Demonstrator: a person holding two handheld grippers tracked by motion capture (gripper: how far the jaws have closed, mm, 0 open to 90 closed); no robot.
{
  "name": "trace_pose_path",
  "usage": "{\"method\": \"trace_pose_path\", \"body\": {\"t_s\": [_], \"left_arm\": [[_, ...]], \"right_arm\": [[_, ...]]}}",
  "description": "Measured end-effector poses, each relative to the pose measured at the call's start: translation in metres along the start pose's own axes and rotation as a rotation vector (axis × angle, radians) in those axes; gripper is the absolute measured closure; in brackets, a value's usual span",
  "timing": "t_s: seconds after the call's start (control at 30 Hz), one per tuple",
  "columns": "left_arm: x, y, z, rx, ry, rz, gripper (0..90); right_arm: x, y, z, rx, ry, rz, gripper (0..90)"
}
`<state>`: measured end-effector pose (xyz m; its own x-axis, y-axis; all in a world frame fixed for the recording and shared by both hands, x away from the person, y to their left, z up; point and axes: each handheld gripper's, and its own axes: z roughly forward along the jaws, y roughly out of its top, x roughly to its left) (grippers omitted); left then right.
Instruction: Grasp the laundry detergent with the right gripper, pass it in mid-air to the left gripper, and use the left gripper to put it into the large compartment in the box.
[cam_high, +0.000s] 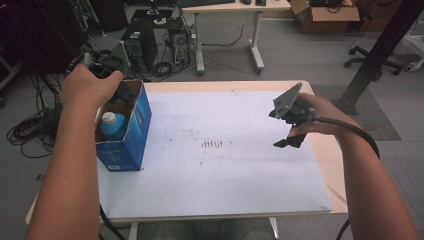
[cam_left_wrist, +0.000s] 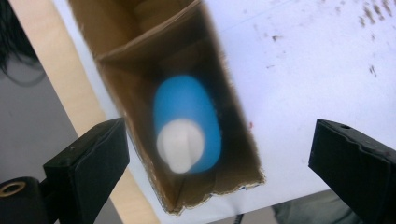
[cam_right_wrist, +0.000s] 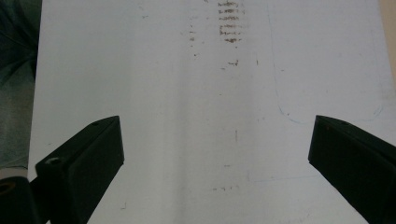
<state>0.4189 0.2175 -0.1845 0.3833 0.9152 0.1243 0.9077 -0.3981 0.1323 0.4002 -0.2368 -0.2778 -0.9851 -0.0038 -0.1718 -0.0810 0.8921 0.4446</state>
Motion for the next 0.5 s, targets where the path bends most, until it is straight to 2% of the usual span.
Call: {"method": "trace_pose_path", "body": {"t_s": [0.23,0.33,0.43,0.5], "left_arm": [[-0.026,0.012,-0.011,-0.018,-0.03,0.163,5.5],[-0.041,0.018,-0.012,0.009,-0.042,0.222,5.6],[-0.054,0.022,-0.012,0.013,-0.055,0.277,5.7],[-0.062,0.025,-0.012,0.023,-0.056,0.328,5.7]], "right_arm": [[0.0,-0.002,0.0,0.002,-0.002,0.005,3.4],[0.0,-0.003,0.001,0.006,0.003,0.006,3.4],[0.0,-0.004,0.003,0.009,0.006,0.011,3.4],[0.0,-0.005,0.004,0.01,0.007,0.012,3.4]]}}
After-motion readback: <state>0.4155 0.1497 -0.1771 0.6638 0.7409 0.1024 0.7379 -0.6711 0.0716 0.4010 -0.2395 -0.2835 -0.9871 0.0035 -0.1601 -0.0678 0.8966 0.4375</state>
